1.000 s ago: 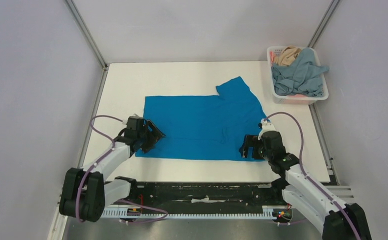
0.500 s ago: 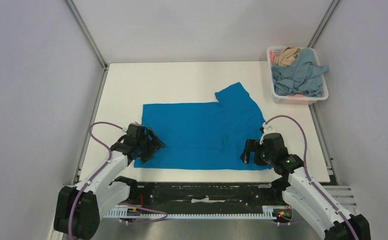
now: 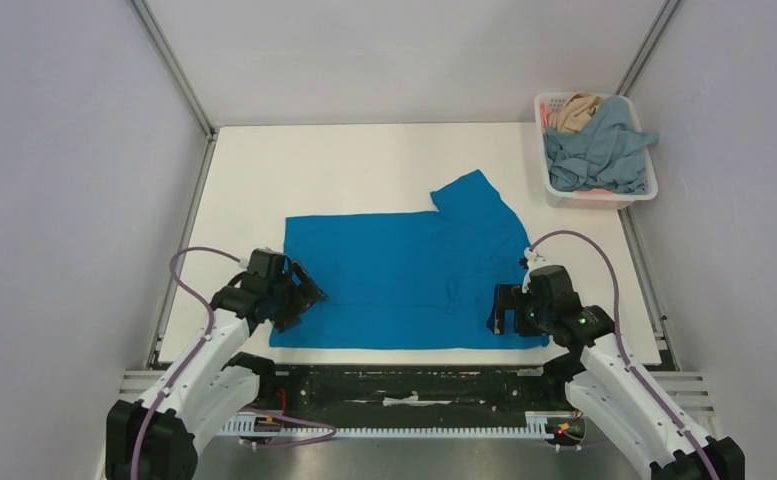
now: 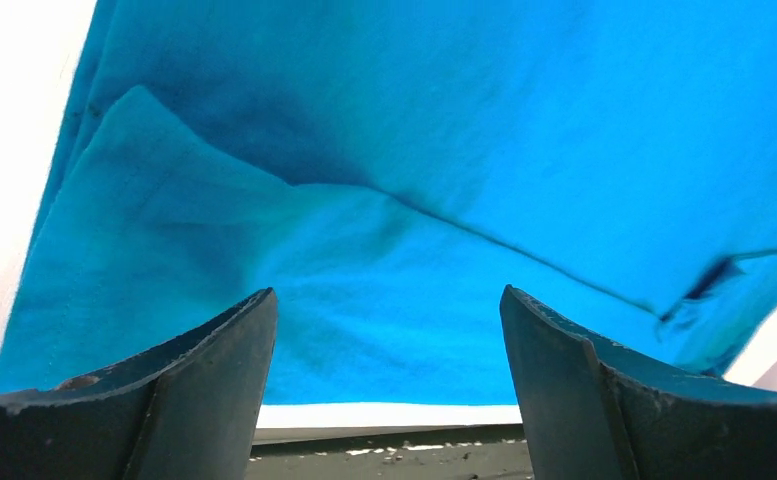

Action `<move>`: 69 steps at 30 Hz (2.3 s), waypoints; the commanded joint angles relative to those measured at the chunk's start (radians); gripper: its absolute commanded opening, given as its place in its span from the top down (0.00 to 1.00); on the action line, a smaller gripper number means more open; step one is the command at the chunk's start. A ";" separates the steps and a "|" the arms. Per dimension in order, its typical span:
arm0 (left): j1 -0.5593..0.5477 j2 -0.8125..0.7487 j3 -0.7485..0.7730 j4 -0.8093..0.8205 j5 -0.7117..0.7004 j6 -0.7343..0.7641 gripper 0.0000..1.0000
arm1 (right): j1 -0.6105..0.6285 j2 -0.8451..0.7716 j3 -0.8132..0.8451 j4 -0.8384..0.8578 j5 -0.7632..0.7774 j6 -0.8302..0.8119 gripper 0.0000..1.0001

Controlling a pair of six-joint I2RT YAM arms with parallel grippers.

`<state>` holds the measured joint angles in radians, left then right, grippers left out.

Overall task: Fold and stack the t-shirts
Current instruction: Grab the side of the flattened tshirt furthest away from the robot with both arms

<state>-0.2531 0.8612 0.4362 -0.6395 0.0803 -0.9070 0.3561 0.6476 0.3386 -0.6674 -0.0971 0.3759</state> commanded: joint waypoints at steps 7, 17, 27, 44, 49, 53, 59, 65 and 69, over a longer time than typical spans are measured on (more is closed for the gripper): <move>0.008 0.027 0.273 0.008 -0.183 0.048 0.12 | 0.000 -0.034 0.185 0.196 0.014 0.015 0.02; 0.171 0.553 0.626 0.119 -0.150 0.166 0.12 | 0.000 0.094 0.303 0.399 0.135 -0.024 0.02; 0.308 1.047 0.901 0.197 0.002 0.290 0.12 | -0.001 0.171 0.261 0.508 0.155 -0.118 0.02; 0.309 1.099 0.837 0.164 0.150 0.377 0.29 | -0.003 0.273 0.262 0.543 0.142 -0.119 0.02; 0.307 1.133 0.853 0.146 0.147 0.382 0.41 | -0.003 0.298 0.257 0.580 0.122 -0.110 0.02; 0.299 1.166 0.872 0.120 0.124 0.380 0.47 | -0.004 0.331 0.268 0.594 0.122 -0.100 0.02; 0.290 1.182 0.877 0.089 0.094 0.387 0.71 | -0.003 0.376 0.273 0.619 0.100 -0.080 0.02; 0.281 1.157 0.863 0.077 0.023 0.400 0.98 | -0.003 0.414 0.292 0.617 0.103 -0.068 0.02; 0.280 1.086 0.826 0.098 -0.067 0.402 0.98 | -0.003 0.440 0.331 0.588 0.156 -0.052 0.02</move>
<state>0.0322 1.9808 1.3224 -0.4816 0.1658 -0.5594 0.3557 1.0695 0.6006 -0.0921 0.0174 0.3019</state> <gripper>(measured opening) 0.031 0.979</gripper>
